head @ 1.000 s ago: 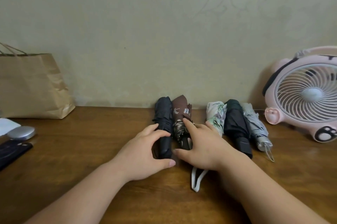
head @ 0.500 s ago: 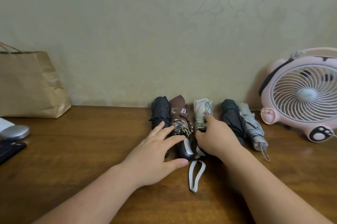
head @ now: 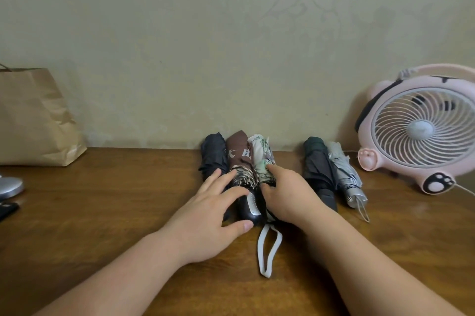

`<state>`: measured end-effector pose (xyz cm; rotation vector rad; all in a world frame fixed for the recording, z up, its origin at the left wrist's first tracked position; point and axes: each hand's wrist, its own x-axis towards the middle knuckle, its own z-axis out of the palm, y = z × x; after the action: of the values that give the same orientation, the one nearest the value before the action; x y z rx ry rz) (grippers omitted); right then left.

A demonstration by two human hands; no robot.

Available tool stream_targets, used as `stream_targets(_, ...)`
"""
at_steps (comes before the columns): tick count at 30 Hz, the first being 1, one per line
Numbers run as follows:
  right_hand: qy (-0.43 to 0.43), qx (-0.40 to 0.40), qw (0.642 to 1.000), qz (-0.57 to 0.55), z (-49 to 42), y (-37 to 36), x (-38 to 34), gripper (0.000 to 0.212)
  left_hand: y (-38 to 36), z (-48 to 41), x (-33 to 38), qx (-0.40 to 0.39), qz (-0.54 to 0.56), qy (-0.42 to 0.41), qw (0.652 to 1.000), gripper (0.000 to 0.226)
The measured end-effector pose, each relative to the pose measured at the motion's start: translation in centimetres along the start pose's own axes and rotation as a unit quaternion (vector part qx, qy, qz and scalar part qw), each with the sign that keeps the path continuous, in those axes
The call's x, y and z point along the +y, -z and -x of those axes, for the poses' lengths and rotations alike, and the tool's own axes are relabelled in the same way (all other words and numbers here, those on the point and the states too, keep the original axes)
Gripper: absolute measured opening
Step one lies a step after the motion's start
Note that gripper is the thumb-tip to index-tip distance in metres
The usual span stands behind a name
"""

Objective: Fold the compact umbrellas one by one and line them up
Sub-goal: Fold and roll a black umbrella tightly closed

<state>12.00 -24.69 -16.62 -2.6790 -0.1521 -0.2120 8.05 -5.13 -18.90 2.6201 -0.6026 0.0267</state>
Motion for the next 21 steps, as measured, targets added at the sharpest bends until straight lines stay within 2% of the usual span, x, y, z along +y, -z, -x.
stream_targets(2,-0.01,0.013,1.0,0.018,-0.1,0.5,0.5,0.039,0.0,0.0,0.1,-0.004,-0.012,0.002,1.0,0.061)
stream_targets(6,-0.127,0.155,0.976,0.082,-0.6,3.1,3.0,0.053,0.1,0.1,0.2,-0.011,-0.022,0.002,1.0,0.061)
stream_targets(7,-0.165,0.14,0.971,0.103,-0.4,3.5,3.7,0.054,0.1,0.2,0.2,-0.011,-0.021,0.002,1.0,0.061)
stream_targets(9,-0.219,0.052,0.964,0.143,-0.1,3.3,4.5,0.053,0.1,0.2,0.1,-0.008,-0.015,0.001,1.0,0.061)
stream_targets(11,-0.242,0.0,0.959,0.146,-0.3,2.8,4.6,0.046,0.2,0.2,0.1,-0.004,-0.009,0.0,1.0,0.06)
stream_targets(14,-0.206,-0.019,0.97,0.131,-0.7,3.2,4.7,0.043,0.1,0.2,0.1,0.002,-0.001,-0.003,1.0,0.059)
stream_targets(18,-0.11,-0.033,0.991,0.072,-0.2,2.2,3.4,0.065,-0.1,0.0,-0.2,0.004,0.007,-0.011,1.0,0.06)
stream_targets(21,-0.063,-0.025,0.997,0.026,-0.2,0.9,2.4,0.052,-0.1,0.0,-0.5,0.016,0.02,-0.015,1.0,0.059)
